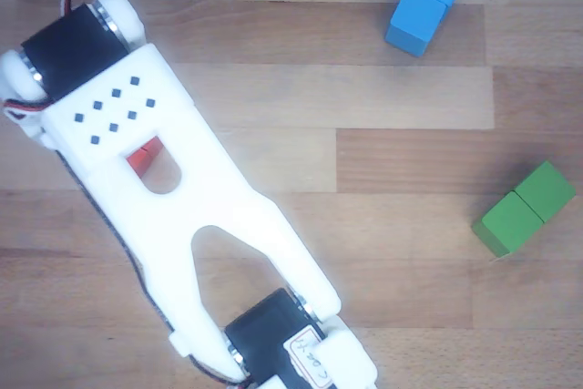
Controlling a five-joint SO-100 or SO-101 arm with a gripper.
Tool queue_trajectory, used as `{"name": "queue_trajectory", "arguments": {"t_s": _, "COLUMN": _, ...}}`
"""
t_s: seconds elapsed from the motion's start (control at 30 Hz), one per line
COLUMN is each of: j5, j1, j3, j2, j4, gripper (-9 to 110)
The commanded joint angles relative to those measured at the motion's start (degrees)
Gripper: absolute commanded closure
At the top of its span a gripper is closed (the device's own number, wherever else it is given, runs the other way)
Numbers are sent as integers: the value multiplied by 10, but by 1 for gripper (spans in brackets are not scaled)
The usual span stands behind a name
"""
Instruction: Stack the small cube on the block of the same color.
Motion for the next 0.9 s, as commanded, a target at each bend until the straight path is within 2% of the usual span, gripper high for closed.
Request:
{"name": "queue_trajectory", "arguments": {"t_s": 0.0, "j5": 4, "j1": -10, "j3": -1, "j2": -11, "j4": 0, "gripper": 92}}
{"name": "queue_trajectory", "arguments": {"t_s": 0.5, "j5": 3, "j1": -10, "j3": -4, "j2": -113, "j4": -4, "gripper": 92}}
{"name": "queue_trajectory", "arguments": {"t_s": 0.87, "j5": -2, "j1": -5, "j3": -3, "j2": -149, "j4": -47, "gripper": 92}}
